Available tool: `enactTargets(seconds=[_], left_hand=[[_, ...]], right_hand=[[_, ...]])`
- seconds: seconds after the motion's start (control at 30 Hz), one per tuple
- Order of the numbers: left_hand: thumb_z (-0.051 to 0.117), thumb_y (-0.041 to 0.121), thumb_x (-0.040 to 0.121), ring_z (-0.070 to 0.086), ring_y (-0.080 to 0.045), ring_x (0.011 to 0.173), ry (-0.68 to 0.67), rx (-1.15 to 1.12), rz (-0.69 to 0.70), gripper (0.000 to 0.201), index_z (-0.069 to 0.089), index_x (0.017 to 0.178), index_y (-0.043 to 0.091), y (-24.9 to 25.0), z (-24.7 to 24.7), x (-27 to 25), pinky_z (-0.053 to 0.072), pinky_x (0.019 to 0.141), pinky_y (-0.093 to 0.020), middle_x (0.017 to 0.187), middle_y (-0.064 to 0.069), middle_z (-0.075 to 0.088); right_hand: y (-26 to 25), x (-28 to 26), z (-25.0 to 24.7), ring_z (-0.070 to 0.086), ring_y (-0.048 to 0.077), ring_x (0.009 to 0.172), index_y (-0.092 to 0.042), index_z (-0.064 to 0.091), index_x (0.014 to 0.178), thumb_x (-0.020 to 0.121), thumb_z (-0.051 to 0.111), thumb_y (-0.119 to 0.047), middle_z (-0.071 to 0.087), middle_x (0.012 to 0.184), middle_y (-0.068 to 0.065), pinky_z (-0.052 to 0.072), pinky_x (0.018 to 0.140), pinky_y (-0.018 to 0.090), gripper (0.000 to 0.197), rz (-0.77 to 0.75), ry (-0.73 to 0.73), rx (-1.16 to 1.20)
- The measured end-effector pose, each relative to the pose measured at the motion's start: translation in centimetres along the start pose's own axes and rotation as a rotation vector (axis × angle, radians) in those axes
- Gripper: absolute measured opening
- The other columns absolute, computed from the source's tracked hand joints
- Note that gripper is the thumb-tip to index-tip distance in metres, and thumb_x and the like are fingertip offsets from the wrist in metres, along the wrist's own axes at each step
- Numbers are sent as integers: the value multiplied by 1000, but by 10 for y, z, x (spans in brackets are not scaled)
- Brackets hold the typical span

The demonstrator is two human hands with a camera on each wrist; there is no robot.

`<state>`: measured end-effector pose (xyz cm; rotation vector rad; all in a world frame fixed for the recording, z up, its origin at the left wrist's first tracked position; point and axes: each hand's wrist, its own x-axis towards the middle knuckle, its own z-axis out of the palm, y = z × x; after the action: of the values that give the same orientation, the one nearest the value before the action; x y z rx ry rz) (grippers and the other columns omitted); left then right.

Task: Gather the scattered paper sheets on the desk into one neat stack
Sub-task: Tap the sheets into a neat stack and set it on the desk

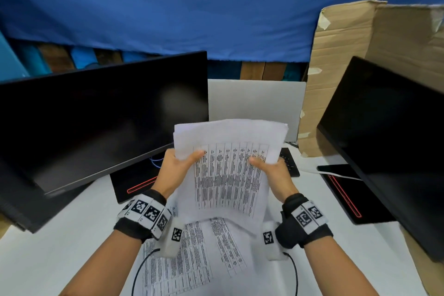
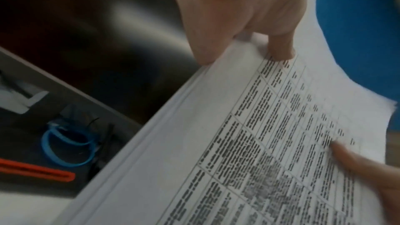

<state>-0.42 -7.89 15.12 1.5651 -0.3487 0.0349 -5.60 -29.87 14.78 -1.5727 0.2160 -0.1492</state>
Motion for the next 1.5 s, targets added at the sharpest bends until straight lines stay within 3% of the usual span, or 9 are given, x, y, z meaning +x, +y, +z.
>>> enactTargets(seconds=[0.13,0.27,0.5,0.6,0.8,0.9,1.17,1.37,1.5], left_hand=[[77,23,66,68,0,85,-113,-96,111,26,70,88,34,16,-10,2,53,73,-16,88,20,74],[80,57,42,67,2,85,-158,-45,-11,64,64,95,27,-8,-8,1,52,72,-13,87,20,74],[71,28,68,65,7,89,-159,11,-131,32,61,97,34,-34,4,7,53,78,-14,88,28,71],[70,13,75,63,-8,101,-82,158,-201,37,61,110,17,-58,-23,-3,48,92,-24,105,8,70],[72,51,66,23,-43,135,136,919,-1059,103,18,141,4,-136,-91,-78,24,111,-49,147,-27,23],[71,57,64,18,-42,137,111,968,-1176,119,3,142,-3,-138,-75,-96,23,112,-46,148,-29,14],[80,27,64,39,-39,124,210,634,-1113,90,32,129,-12,-157,-33,-83,42,101,-46,137,-26,35],[75,30,67,46,-35,107,195,579,-1177,62,49,114,-2,-150,-6,-81,46,94,-39,125,-18,33],[74,35,64,58,-33,109,201,399,-1115,56,62,107,2,-152,4,-76,47,88,-35,118,-17,62]], right_hand=[[-20,4,-13,66,21,103,-28,68,89,70,75,-16,73,95,-5,49,94,39,24,-91,-23,42],[2,5,-12,64,15,101,-27,64,96,74,71,-6,68,103,-3,45,100,38,32,-32,-81,-7],[33,11,-6,55,17,105,-3,53,125,82,64,-8,60,125,15,41,102,36,44,86,30,-143],[26,13,-20,59,19,98,3,58,117,84,62,-4,63,114,13,50,86,31,35,22,152,-125],[38,17,-68,60,30,107,4,52,121,77,71,-23,61,121,17,49,94,45,54,27,338,-148],[53,13,-66,55,32,116,3,44,127,72,73,-33,57,128,19,43,102,50,72,71,365,-124],[71,9,-47,52,26,121,-4,45,132,80,69,-18,55,133,12,39,108,47,59,16,419,-93],[67,4,-40,54,25,117,-1,47,129,83,65,-12,56,130,14,40,105,37,51,39,463,-52],[71,5,-37,52,27,121,0,47,129,81,67,-17,55,132,15,38,108,46,55,49,460,-37]])
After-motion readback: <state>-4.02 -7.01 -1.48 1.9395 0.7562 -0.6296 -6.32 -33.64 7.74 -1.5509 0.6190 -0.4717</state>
